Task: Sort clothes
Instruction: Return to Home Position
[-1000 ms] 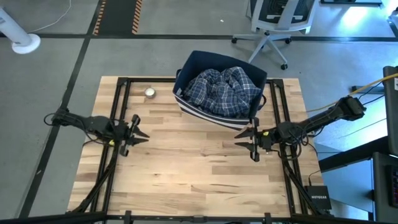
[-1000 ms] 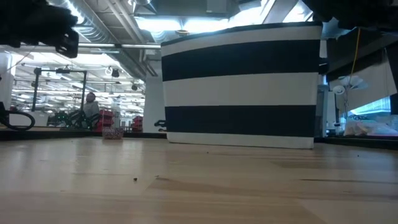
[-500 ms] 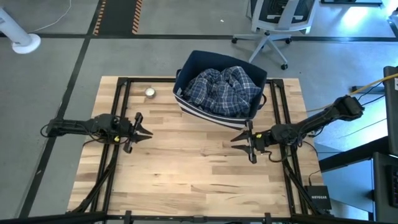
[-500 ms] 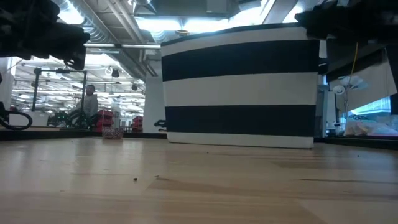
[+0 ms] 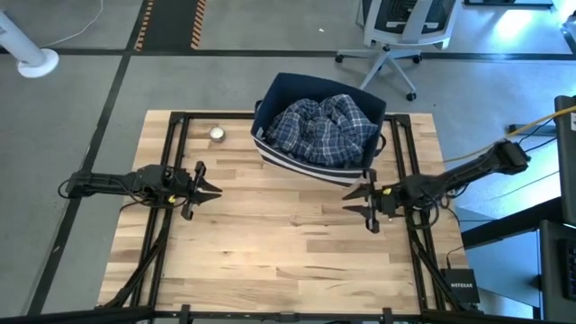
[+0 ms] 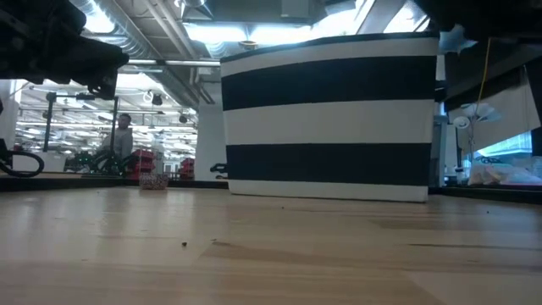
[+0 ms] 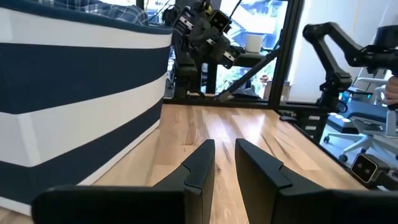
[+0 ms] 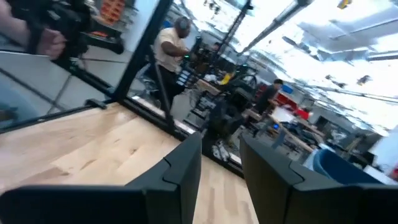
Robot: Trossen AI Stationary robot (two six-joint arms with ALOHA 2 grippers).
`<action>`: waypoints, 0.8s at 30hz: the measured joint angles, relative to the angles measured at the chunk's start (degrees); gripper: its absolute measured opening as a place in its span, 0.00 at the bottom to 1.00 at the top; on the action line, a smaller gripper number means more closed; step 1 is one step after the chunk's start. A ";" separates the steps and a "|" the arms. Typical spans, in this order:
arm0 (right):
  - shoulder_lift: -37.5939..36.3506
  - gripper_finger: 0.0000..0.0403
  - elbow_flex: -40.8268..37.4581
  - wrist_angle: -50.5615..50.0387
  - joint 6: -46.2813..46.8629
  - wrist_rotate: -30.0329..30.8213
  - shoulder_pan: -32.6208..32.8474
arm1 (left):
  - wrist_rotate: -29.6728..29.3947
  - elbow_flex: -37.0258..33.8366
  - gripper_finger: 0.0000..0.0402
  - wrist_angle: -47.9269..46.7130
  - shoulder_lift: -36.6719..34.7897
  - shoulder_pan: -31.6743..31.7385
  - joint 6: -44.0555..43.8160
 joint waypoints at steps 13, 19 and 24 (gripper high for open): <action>-20.23 0.32 -0.06 -24.37 3.50 3.13 0.00 | 0.00 0.00 0.15 -0.02 0.00 0.00 -0.13; -27.04 0.32 -6.65 -24.00 6.51 1.44 0.02 | -0.02 0.00 0.15 -0.04 0.00 0.00 -0.15; -36.57 0.32 -9.84 -29.50 9.37 0.17 0.02 | -0.04 0.00 0.15 -0.07 -0.02 -0.02 -0.17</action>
